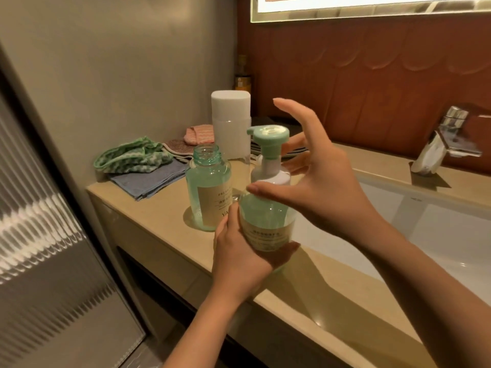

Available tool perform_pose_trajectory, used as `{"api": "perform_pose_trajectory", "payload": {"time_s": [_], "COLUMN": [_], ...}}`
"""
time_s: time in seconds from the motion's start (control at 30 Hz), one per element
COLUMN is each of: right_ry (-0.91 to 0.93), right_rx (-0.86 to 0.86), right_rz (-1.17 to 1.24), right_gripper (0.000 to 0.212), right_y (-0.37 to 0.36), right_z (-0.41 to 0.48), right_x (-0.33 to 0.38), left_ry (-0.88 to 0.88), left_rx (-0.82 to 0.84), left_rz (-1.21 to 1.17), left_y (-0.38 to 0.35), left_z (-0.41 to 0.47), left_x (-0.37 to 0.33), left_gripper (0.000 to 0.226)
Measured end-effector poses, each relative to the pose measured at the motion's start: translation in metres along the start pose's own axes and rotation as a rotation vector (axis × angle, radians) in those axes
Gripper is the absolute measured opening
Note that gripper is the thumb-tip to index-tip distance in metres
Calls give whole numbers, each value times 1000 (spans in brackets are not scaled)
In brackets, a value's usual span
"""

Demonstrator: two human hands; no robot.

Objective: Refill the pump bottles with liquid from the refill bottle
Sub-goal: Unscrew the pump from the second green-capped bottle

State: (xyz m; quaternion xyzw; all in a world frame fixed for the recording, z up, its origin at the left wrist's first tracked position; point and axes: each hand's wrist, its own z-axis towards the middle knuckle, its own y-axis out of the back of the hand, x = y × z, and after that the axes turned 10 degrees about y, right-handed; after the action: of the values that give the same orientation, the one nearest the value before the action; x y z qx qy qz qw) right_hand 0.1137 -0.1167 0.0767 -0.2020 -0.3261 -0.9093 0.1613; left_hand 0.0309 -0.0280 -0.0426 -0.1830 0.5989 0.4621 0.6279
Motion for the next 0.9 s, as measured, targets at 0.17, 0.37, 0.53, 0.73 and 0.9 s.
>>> {"api": "perform_pose_trajectory", "payload": {"time_s": [0.17,0.37,0.53,0.73,0.9], "right_ry": [21,-54,-235,-443,-524], "right_rx": [-70,-270,-426,-569,-666], "right_rz": [134,316,497,645,766], "right_gripper": [87,72,64,55,59], "right_y": [13,36,42,51,62], "right_z": [5,13,14,14,15], "right_x": [1,-3,-22,-43,-50], "left_ry": [19,0,26,26,-5], "left_rx": [35,36,31,32,16], "left_rz": [-25,-15,-3,-17,-6], "left_y": [1,2,1,1,2], "left_z": [-1,-3,-1,-2,-2], "left_x": [-1,-2,1,0,-3], "left_gripper": [103,89,113,102,92]}}
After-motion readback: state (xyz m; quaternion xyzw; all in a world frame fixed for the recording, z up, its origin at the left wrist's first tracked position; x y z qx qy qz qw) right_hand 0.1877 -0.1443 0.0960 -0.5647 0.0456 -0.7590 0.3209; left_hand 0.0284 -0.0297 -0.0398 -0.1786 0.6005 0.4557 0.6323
